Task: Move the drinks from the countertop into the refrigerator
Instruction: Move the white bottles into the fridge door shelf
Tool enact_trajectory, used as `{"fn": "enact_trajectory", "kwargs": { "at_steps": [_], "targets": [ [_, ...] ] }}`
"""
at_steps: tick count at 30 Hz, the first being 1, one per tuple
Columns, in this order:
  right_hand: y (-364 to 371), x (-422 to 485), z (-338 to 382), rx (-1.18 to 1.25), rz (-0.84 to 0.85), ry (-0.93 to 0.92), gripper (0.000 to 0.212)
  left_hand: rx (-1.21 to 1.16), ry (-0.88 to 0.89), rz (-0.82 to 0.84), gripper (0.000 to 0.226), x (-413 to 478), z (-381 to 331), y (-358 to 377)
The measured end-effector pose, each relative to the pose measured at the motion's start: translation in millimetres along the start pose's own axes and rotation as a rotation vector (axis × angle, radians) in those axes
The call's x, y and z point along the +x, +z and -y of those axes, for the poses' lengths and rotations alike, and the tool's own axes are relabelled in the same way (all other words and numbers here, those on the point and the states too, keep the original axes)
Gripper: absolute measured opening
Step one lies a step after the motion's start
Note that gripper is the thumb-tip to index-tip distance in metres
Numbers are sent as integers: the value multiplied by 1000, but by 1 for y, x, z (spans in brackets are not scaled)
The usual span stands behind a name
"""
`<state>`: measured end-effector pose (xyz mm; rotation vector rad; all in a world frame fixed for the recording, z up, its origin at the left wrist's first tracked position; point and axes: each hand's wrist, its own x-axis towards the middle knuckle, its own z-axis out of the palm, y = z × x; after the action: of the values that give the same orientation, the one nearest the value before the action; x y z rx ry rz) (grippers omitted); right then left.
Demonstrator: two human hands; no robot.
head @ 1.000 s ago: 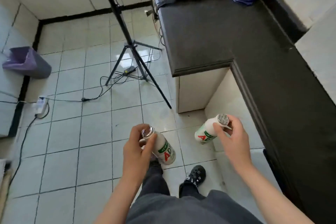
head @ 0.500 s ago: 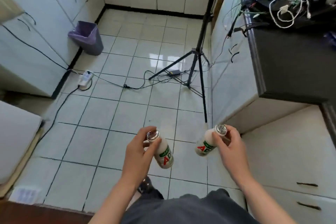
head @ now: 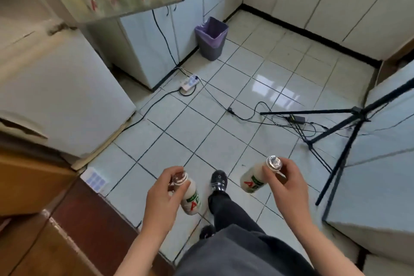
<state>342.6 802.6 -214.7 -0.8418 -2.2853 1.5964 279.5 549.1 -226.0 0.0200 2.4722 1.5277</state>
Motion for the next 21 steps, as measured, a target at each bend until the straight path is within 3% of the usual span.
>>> {"fn": "enact_trajectory", "kwargs": {
  "at_steps": [9,17,21],
  "targets": [
    [151,162,76,-20,357,-120,17,-65,-105,-305,42,131,5,-70],
    [262,302,213,0,495,-402,19,-17,50,-526,48,286,-54,-158],
    [305,342,261,54,515,-460,20,-45,80,-586,40,341,-74,-190]
  ]
}}
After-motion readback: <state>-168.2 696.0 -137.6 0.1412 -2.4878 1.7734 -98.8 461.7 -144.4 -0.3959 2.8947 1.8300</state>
